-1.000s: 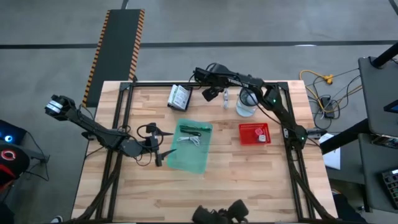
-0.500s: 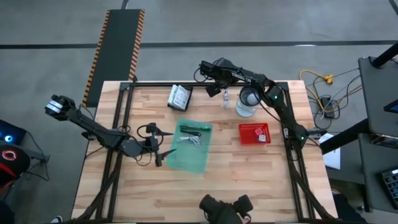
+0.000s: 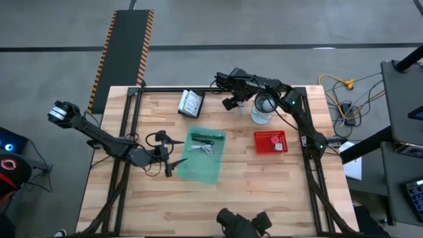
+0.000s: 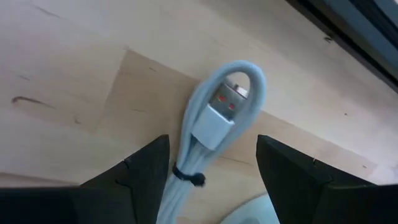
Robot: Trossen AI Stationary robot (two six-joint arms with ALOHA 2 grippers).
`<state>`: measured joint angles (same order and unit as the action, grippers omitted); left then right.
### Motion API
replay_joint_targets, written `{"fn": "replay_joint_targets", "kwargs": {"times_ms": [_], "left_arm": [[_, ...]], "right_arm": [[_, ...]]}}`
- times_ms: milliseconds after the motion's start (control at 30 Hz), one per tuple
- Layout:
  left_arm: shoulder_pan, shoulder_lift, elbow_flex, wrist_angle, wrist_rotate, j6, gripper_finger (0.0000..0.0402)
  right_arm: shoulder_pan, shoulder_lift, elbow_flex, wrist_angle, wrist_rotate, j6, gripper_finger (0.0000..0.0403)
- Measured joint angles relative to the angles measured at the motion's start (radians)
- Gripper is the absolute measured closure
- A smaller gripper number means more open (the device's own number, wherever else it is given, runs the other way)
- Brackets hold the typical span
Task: Pick and place items into bin
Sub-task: Put the white charger cable into the green bin
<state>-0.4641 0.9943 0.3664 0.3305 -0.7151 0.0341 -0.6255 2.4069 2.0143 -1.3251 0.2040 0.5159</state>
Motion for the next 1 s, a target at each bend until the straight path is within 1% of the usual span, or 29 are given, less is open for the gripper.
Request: {"fn": "replay_joint_targets", "kwargs": {"times_ms": [133, 300, 400, 500, 700, 1000], "left_arm": [[0.000, 0.000, 0.000, 0.000, 0.000, 0.000, 0.0094], [0.000, 0.000, 0.000, 0.000, 0.000, 0.000, 0.0094], [0.000, 0.000, 0.000, 0.000, 0.000, 0.000, 0.0094], [0.000, 0.000, 0.000, 0.000, 0.000, 0.000, 0.0094], [0.000, 0.000, 0.000, 0.000, 0.000, 0.000, 0.0094], [0.000, 0.000, -0.001, 0.000, 0.000, 0.000, 0.0094]], "right_arm": [[0.000, 0.000, -0.012, 0.031, -0.007, 0.000, 0.0177], [-0.002, -0.001, -0.019, 0.046, -0.044, 0.000, 0.0178], [-0.003, -0.002, -0.020, 0.053, -0.087, -0.016, 0.0188], [-0.003, -0.002, -0.021, 0.057, -0.097, -0.018, 0.0203], [-0.003, -0.002, -0.021, 0.060, -0.104, -0.019, 0.0250], [-0.003, -0.002, -0.022, 0.056, -0.114, -0.023, 0.0346]]}}
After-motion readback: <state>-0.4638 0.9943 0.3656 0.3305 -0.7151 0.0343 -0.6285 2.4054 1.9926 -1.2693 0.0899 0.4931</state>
